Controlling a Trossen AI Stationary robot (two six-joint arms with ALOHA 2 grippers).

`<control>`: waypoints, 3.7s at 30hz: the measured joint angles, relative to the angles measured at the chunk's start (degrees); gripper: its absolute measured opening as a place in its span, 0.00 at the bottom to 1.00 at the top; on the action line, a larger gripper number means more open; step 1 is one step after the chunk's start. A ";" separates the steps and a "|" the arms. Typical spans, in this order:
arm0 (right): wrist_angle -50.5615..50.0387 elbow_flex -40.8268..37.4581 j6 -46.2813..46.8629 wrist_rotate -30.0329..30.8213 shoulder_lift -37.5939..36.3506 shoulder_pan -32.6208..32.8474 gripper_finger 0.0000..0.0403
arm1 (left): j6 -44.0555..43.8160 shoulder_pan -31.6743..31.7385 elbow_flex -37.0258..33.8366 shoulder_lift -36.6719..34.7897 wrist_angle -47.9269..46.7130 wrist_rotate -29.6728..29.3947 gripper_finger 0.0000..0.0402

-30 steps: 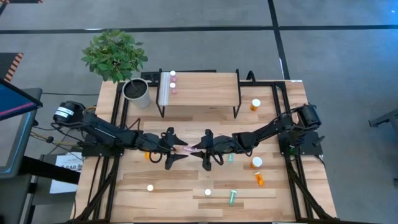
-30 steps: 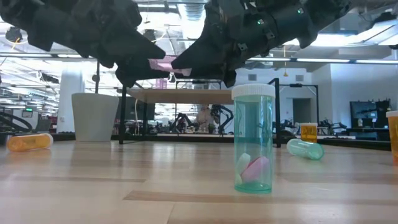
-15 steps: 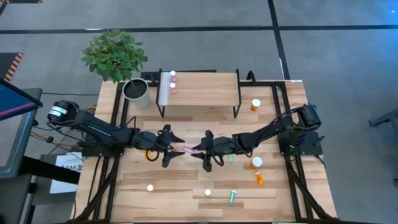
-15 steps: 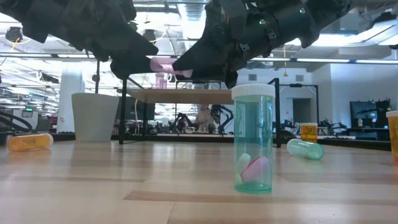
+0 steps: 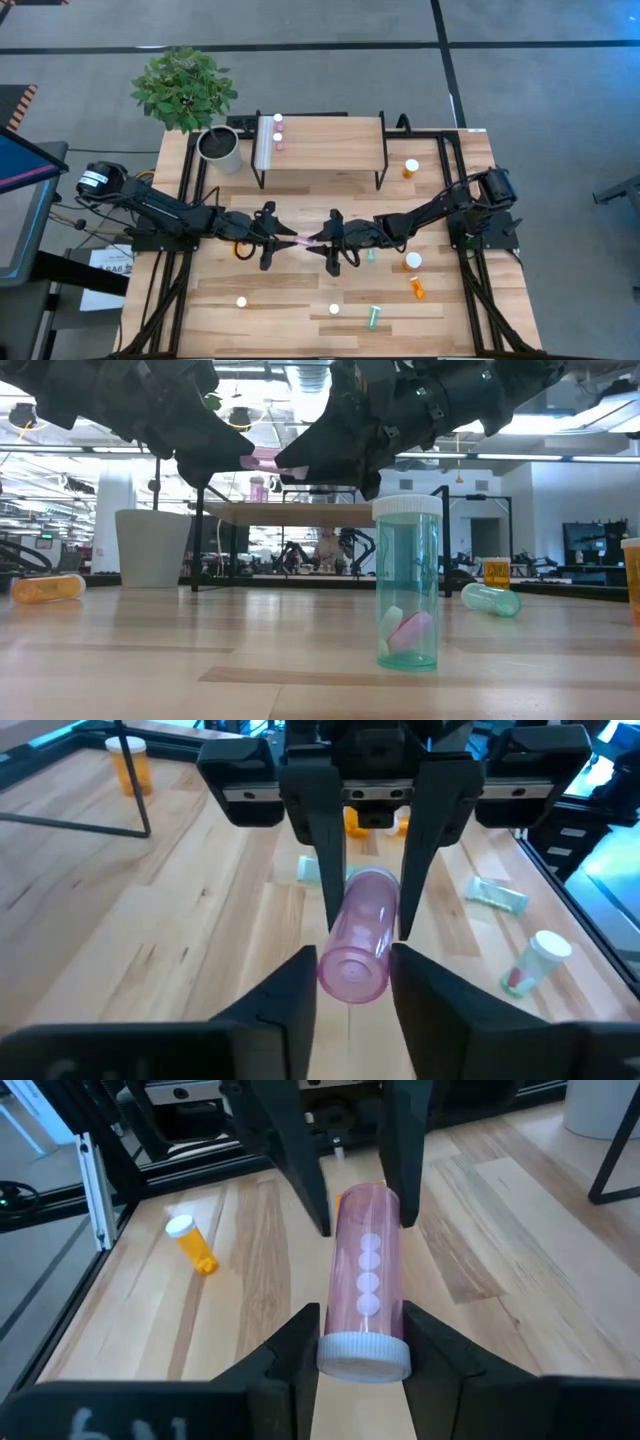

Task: Pick and place medicine bottles onto shelf by color
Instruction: Put the pink pill bottle aligned with the other pink pill bottles on the shelf

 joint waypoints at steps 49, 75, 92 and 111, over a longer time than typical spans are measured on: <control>59.55 -28.34 -12.96 9.78 -10.16 0.41 0.52 | 7.50 0.31 -17.04 -2.45 56.56 -7.97 0.19; 61.56 -8.19 -17.53 2.95 4.13 -0.87 0.52 | 7.04 0.81 -0.65 17.07 62.22 -3.42 0.19; 61.51 -7.58 -17.53 2.91 4.13 -0.87 0.31 | 7.04 0.83 -0.20 17.03 61.77 -3.24 0.19; 60.05 -7.58 -17.51 2.84 4.11 -0.85 0.25 | 4.58 0.81 -0.24 16.99 55.79 -1.68 0.32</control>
